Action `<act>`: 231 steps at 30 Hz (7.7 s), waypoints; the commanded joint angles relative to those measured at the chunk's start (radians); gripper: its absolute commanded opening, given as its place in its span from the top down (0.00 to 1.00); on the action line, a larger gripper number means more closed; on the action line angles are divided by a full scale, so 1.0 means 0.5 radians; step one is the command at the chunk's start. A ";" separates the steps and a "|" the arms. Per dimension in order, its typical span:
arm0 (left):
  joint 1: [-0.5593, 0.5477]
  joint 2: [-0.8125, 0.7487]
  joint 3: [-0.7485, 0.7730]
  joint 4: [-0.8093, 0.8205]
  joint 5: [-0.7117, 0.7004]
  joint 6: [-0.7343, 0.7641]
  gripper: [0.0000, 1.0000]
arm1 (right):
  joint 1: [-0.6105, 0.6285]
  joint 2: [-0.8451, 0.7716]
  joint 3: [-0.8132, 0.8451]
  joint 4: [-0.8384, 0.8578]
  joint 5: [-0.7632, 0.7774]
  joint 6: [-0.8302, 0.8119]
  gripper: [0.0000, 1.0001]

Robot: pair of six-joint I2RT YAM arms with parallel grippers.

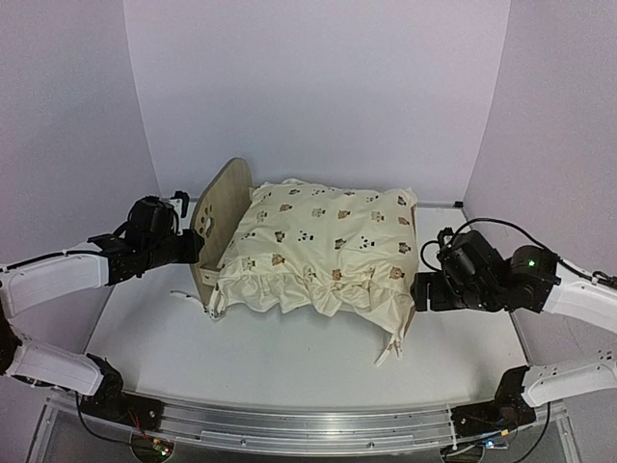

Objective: Set up the pet bed

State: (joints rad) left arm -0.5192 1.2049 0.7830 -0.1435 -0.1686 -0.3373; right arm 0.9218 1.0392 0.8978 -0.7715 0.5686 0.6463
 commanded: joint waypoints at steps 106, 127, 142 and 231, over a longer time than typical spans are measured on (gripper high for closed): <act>-0.349 -0.903 -0.158 -0.608 0.288 -0.403 0.40 | 0.301 2.268 2.678 -0.126 -0.881 -0.623 0.02; -0.349 -0.878 -0.255 -0.505 0.277 -0.406 0.42 | 0.295 2.870 3.158 0.071 -0.607 -0.963 0.02; -0.348 -0.875 -0.275 -0.492 0.257 -0.408 0.43 | 0.527 2.751 2.999 0.369 -0.273 -1.272 0.02; -0.532 -0.408 -0.259 0.004 0.329 -0.260 0.69 | 0.447 2.137 2.292 0.550 0.050 -1.384 0.99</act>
State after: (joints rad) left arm -0.7811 0.9953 0.6334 -0.1819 -0.0021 -0.4713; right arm 1.1542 2.1834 2.0533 -0.4996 0.5880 -0.0602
